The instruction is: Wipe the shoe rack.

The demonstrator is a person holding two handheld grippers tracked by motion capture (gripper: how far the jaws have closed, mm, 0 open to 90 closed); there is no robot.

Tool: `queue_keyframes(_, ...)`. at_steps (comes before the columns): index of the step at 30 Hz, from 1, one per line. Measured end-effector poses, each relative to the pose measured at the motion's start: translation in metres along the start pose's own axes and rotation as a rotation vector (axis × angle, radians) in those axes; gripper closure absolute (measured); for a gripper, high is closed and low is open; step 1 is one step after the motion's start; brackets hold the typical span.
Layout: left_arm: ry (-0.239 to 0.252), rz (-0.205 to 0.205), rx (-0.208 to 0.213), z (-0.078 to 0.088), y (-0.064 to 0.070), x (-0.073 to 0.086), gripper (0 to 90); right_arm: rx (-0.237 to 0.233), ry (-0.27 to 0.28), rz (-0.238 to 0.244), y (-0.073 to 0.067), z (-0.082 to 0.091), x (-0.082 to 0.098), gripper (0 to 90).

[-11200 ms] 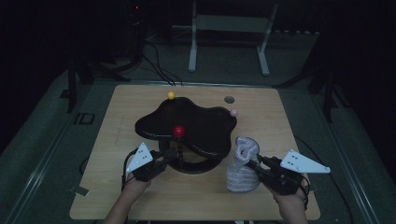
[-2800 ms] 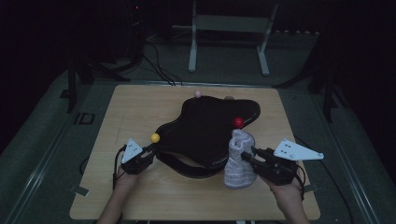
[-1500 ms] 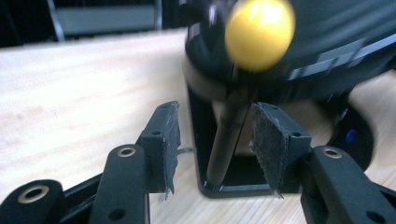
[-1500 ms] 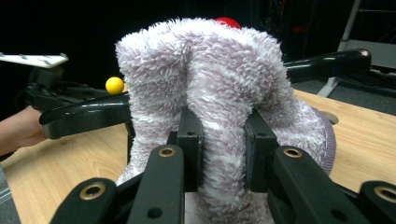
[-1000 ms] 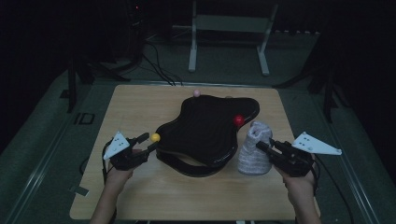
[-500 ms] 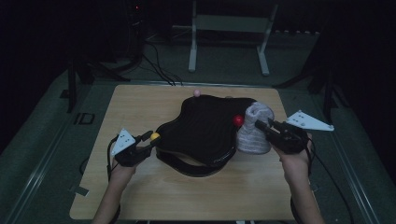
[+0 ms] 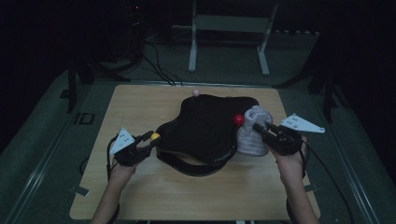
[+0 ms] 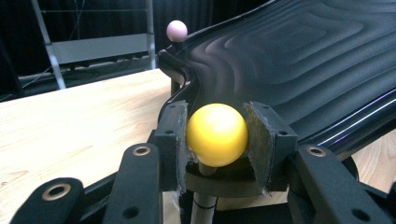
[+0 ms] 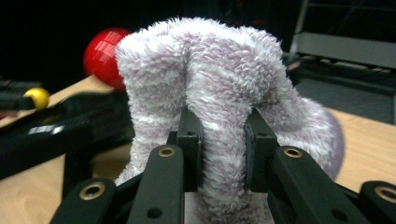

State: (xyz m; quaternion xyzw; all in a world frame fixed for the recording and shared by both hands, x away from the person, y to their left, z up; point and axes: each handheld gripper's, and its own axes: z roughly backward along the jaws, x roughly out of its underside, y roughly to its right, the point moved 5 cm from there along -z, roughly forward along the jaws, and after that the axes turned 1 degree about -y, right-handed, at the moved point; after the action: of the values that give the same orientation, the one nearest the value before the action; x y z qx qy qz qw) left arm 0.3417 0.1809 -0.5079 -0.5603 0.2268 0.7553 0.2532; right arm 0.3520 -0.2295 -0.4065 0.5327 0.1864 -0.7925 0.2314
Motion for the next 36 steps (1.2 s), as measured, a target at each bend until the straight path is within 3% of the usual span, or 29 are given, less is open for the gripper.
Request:
queue_keyframes(2,0.001,0.000,0.001,0.000,0.000,0.000,60.1,0.014,0.017,-0.017,0.008,0.003,-0.005,72.9)
queue_keyframes(4,0.000,-0.002,0.004,0.000,0.000,0.000,60.1,0.031,-0.002,-0.017,0.013,-0.001,-0.003,72.9)
queue_keyframes(8,-0.001,-0.002,0.007,0.000,-0.001,0.000,60.1,0.013,-0.066,-0.035,0.015,-0.014,0.019,72.8)
queue_keyframes(10,0.001,-0.003,0.010,0.000,-0.001,0.000,60.1,0.001,-0.057,-0.052,0.016,-0.011,0.021,72.8)
queue_keyframes(13,-0.002,-0.002,0.010,0.000,-0.001,0.000,60.1,0.021,-0.036,-0.051,0.020,-0.005,0.014,72.8)
queue_keyframes(16,-0.002,-0.004,0.010,0.000,-0.001,0.000,60.1,0.053,0.026,-0.045,0.031,0.002,-0.011,72.8)
queue_keyframes(20,-0.002,-0.003,0.013,0.000,-0.001,0.000,60.1,0.044,0.005,-0.057,0.034,-0.009,-0.010,72.8)
queue_keyframes(21,0.000,0.000,0.015,0.000,-0.001,0.000,60.2,0.041,-0.019,-0.056,0.033,-0.017,-0.001,72.8)
queue_keyframes(25,-0.001,-0.001,0.017,0.000,-0.001,0.000,60.1,0.054,-0.047,-0.054,0.036,-0.017,0.004,72.7)
queue_keyframes(29,0.001,0.003,0.019,0.000,-0.001,0.001,60.2,0.073,-0.002,-0.047,0.042,-0.009,-0.017,72.7)
queue_keyframes(32,0.000,0.002,0.019,0.000,-0.001,0.001,60.2,0.055,0.022,-0.049,0.045,-0.013,-0.037,72.6)
queue_keyframes(36,-0.001,0.002,0.018,0.000,-0.001,0.001,60.2,0.062,-0.010,-0.060,0.047,-0.027,-0.028,73.0)
